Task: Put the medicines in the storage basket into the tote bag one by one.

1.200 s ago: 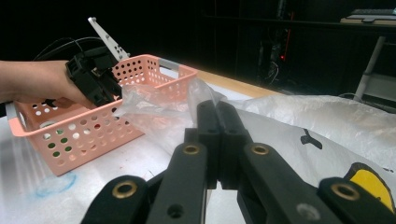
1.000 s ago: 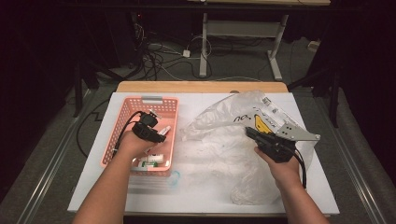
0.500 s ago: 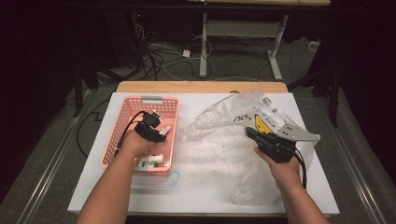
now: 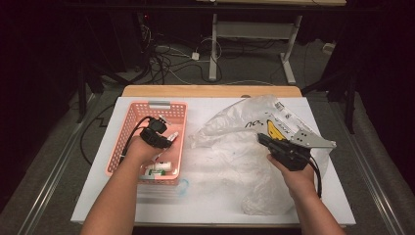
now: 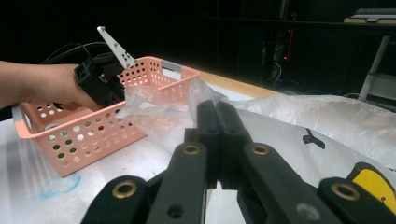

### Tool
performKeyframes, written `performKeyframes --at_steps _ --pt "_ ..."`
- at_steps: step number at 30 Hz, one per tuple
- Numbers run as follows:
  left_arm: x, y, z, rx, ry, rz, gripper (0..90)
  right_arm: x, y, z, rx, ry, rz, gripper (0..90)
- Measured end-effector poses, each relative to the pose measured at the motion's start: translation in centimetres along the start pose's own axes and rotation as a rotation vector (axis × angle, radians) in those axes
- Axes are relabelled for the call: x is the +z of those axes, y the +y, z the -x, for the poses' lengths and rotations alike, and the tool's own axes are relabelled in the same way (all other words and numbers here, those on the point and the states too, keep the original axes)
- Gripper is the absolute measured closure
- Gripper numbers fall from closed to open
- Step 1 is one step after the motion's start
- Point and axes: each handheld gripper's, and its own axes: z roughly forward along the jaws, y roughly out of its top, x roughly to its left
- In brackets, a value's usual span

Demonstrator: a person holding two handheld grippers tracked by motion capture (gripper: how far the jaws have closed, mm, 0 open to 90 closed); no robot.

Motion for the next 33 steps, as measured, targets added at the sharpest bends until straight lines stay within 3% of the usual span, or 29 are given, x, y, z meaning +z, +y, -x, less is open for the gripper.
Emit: performKeyframes --at_steps 13,23,33 --pt "-0.3 -0.1 0.0 -0.005 0.009 -0.004 68.2 -0.3 0.2 0.1 0.01 0.004 0.015 90.0" --pt "-1.3 -0.3 0.1 -0.019 0.011 0.045 68.2 -0.1 0.3 0.3 0.009 -0.004 0.02 90.0" --pt "-3.0 -1.0 0.2 -0.046 -0.002 0.146 68.2 -0.2 0.4 0.3 -0.009 -0.017 0.02 90.0"
